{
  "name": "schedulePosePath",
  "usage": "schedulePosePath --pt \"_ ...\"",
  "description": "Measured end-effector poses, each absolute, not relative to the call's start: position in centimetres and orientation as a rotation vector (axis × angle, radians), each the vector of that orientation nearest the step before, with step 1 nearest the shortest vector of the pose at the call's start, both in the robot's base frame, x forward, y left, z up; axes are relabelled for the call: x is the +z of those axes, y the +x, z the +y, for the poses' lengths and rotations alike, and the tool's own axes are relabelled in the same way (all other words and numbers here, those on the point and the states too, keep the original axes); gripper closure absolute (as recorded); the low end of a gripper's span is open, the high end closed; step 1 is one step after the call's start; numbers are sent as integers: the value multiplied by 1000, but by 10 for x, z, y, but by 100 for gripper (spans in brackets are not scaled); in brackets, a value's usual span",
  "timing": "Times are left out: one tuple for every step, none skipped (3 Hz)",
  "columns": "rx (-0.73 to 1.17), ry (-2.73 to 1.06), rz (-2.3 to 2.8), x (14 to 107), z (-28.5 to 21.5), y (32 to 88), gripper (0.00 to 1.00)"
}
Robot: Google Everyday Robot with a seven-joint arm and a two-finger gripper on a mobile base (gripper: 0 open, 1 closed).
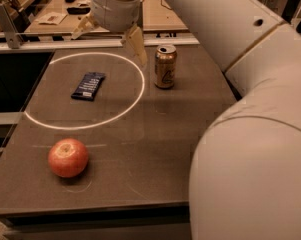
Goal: Move rxbar blueberry near apple
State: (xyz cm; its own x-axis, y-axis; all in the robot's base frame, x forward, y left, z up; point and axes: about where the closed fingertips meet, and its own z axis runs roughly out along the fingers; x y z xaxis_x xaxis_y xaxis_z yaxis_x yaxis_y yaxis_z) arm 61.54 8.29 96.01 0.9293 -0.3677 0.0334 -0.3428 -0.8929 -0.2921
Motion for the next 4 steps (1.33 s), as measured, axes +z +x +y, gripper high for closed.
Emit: schedulePosePath --pt "-91 -2818 394 951 114 626 0" --pt "-43 -2829 357 932 144 639 0" --pt "18 -2847 431 903 166 655 0" --pt "93 -2851 529 874 175 668 0"
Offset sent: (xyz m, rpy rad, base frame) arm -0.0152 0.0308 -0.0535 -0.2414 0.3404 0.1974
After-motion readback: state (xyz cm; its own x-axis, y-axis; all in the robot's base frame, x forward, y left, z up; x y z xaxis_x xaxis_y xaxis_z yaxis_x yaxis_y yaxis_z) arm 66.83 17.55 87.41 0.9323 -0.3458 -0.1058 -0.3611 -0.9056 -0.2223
